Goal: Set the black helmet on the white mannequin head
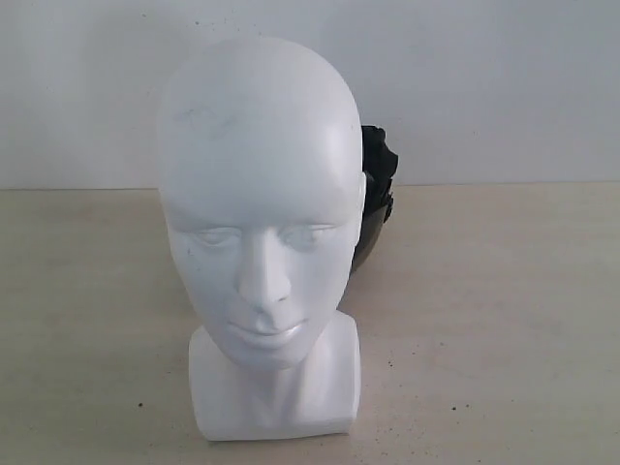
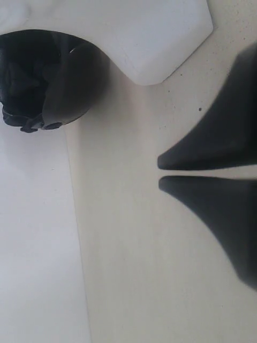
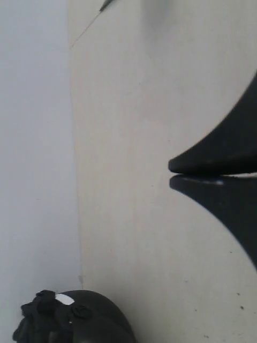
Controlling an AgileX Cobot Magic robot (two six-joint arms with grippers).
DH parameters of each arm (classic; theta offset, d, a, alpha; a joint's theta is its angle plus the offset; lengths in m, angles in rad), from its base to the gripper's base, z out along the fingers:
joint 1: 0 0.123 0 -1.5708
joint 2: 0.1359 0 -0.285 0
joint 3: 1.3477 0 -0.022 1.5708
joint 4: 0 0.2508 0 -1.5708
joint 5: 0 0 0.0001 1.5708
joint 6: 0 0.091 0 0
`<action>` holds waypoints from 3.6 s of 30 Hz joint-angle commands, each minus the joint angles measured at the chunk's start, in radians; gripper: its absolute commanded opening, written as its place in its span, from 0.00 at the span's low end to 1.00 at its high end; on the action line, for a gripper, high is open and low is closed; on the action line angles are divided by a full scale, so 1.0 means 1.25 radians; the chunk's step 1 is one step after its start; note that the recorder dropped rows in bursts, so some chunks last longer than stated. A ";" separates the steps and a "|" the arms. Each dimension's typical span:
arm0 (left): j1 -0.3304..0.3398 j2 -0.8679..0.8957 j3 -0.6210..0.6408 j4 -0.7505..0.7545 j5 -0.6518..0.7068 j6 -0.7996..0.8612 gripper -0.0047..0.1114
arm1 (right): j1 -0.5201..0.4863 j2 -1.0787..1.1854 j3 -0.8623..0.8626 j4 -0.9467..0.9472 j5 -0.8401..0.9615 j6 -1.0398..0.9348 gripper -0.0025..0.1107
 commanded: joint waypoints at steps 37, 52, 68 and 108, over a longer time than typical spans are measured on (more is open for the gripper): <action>0.002 -0.003 0.003 -0.006 0.000 -0.002 0.08 | 0.001 0.124 -0.165 -0.004 -0.329 -0.105 0.02; 0.002 -0.003 0.003 -0.006 0.000 -0.002 0.08 | 0.001 0.132 -0.171 -0.004 -0.365 -0.056 0.02; 0.002 -0.003 0.003 -0.006 0.000 -0.002 0.08 | 0.003 0.704 -0.598 0.128 0.087 -0.105 0.02; 0.002 -0.003 0.003 -0.006 0.000 -0.002 0.08 | 0.225 1.460 -1.174 0.306 0.215 -0.133 0.41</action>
